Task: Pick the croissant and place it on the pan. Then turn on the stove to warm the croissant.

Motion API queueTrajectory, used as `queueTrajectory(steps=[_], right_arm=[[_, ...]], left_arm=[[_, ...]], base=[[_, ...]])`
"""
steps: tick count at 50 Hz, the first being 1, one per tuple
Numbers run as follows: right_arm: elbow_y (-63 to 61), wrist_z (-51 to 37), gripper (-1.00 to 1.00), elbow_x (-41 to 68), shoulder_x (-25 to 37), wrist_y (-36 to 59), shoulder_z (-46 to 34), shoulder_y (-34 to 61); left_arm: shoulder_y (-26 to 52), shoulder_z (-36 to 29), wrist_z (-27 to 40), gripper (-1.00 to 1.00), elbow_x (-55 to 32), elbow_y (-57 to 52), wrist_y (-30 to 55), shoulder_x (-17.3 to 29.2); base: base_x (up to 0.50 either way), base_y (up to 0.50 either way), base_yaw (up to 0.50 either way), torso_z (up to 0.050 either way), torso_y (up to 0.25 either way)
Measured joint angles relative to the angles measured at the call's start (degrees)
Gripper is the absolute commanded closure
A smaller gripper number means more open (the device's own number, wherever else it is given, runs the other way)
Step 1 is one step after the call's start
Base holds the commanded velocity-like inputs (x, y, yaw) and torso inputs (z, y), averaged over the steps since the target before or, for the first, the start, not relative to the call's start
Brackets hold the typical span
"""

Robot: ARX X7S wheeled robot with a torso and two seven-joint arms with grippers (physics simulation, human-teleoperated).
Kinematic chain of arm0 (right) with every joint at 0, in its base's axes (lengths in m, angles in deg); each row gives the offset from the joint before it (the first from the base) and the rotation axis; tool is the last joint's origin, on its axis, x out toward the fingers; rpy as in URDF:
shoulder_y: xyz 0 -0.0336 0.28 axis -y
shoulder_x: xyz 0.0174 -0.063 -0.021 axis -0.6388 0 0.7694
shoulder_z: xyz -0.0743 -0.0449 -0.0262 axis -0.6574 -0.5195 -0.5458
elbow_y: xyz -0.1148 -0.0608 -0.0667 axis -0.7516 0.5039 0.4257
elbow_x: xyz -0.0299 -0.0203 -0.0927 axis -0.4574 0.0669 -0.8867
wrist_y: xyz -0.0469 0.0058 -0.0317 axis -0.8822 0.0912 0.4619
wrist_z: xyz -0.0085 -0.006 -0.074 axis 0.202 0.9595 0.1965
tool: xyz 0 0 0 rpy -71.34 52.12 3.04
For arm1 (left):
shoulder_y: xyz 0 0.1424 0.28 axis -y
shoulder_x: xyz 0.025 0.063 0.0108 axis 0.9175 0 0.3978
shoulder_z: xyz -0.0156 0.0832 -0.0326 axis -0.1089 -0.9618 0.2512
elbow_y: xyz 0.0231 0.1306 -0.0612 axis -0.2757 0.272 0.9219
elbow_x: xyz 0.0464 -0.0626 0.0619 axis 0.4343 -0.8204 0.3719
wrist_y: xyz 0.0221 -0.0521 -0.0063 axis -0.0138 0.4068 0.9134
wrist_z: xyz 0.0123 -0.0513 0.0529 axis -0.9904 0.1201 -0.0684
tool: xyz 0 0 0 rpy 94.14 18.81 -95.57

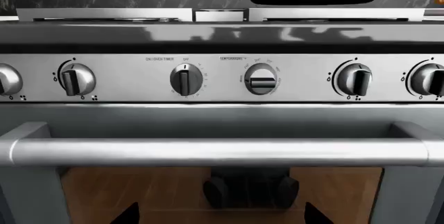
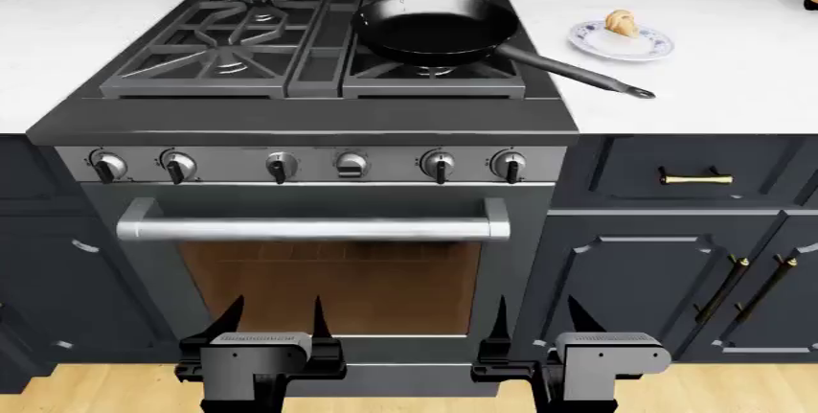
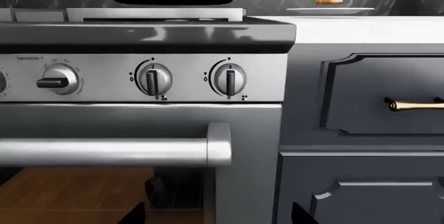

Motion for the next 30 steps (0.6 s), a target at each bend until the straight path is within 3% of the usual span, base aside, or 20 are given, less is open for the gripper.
queueTrajectory(steps=[23,30], right_arm=[[0.5,-3.6,-1.00,1.7,2.7,-1.2,-3.4,0.2],[0.6,-4.4,-1.00,2.3,3.2,-1.4,-4.3,0.3]], left_arm=[[0.1,-3.1,2.8,-1.00,-2.8,0.2,0.1,2.7],[0.2,-3.9,3.6,-1.00,-3.6,0.4,0.3,3.4]], base=[[0.00,0.00,0.00,0.000,0.000],[0.00,-0.48,0.00,0.000,0.000]])
